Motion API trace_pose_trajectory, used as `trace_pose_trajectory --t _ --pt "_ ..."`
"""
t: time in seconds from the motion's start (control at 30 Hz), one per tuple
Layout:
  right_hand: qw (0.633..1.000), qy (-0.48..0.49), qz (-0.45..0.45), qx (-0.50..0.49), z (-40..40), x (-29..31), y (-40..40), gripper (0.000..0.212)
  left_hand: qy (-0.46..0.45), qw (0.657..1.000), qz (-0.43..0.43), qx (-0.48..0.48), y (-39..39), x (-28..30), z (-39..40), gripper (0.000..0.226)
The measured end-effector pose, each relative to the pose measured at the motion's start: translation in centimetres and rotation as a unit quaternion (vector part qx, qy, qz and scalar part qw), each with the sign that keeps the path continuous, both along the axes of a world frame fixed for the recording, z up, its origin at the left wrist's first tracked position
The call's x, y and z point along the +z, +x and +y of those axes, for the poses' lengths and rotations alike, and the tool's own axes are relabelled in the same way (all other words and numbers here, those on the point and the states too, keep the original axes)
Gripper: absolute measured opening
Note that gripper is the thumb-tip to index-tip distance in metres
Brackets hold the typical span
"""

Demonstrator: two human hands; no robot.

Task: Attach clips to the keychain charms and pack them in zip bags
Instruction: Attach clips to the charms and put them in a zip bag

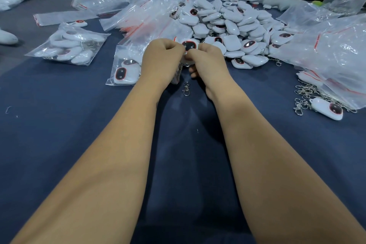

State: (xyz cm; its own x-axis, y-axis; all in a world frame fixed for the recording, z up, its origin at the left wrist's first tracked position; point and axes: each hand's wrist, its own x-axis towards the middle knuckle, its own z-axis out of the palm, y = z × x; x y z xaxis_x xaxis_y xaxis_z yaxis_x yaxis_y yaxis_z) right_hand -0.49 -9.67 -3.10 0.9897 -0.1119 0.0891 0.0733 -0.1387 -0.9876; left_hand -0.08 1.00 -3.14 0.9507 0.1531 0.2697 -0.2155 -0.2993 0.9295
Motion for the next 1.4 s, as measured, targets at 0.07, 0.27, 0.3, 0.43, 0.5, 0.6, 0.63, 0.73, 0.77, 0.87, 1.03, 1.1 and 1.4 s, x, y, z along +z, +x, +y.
trace_pose_trajectory --t 0.07,0.27,0.3,0.43,0.5,0.6,0.63,0.73,0.77,0.87,1.03,1.1,1.4 --pt "1.000 0.018 -0.005 -0.004 0.13 0.03 -0.04 0.006 0.002 1.000 0.002 -0.002 0.05 -0.04 0.01 0.024" --pt "0.998 0.059 -0.020 0.001 -0.05 0.13 -0.19 0.015 0.017 1.000 0.013 0.004 0.38 -0.21 0.09 0.021" --pt "0.998 0.056 -0.021 0.002 -0.07 0.09 -0.17 0.016 0.019 1.000 0.014 0.004 0.43 -0.26 0.09 0.021" --pt "0.999 0.041 -0.021 0.009 -0.15 0.00 -0.09 0.015 0.033 0.999 0.018 0.007 0.50 -0.37 0.04 0.024" --pt "0.999 0.031 -0.021 0.011 -0.26 -0.01 -0.01 0.014 0.039 0.999 0.018 0.009 0.53 -0.35 0.04 0.023" --pt "0.999 0.024 -0.020 0.015 -0.31 -0.01 0.05 0.012 0.043 0.999 0.019 0.009 0.51 -0.32 0.09 0.024" --pt "0.999 0.026 -0.019 0.013 -0.29 0.01 0.01 0.012 0.041 0.999 0.018 0.007 0.49 -0.30 0.10 0.026" --pt "0.998 0.055 -0.012 0.003 -0.23 0.12 -0.15 0.014 0.041 0.999 0.015 0.005 0.44 -0.20 0.08 0.028" --pt "0.998 0.063 -0.010 0.002 -0.22 0.18 -0.19 0.015 0.040 0.999 0.016 0.005 0.43 -0.17 0.08 0.028" --pt "0.998 0.068 -0.010 0.005 -0.19 0.27 -0.26 0.020 0.039 0.999 0.017 0.003 0.40 -0.17 0.17 0.027" --pt "0.997 0.079 -0.007 0.006 -0.18 0.35 -0.31 0.021 0.063 0.998 -0.002 0.014 0.36 -0.07 0.10 0.026" --pt "0.997 0.078 -0.004 0.007 -0.14 0.33 -0.26 0.020 0.075 0.997 -0.010 0.018 0.39 -0.07 0.06 0.026" --pt "0.996 0.093 -0.003 0.003 -0.21 0.05 0.05 0.015 0.020 1.000 -0.005 0.003 0.08 0.00 0.10 0.019"
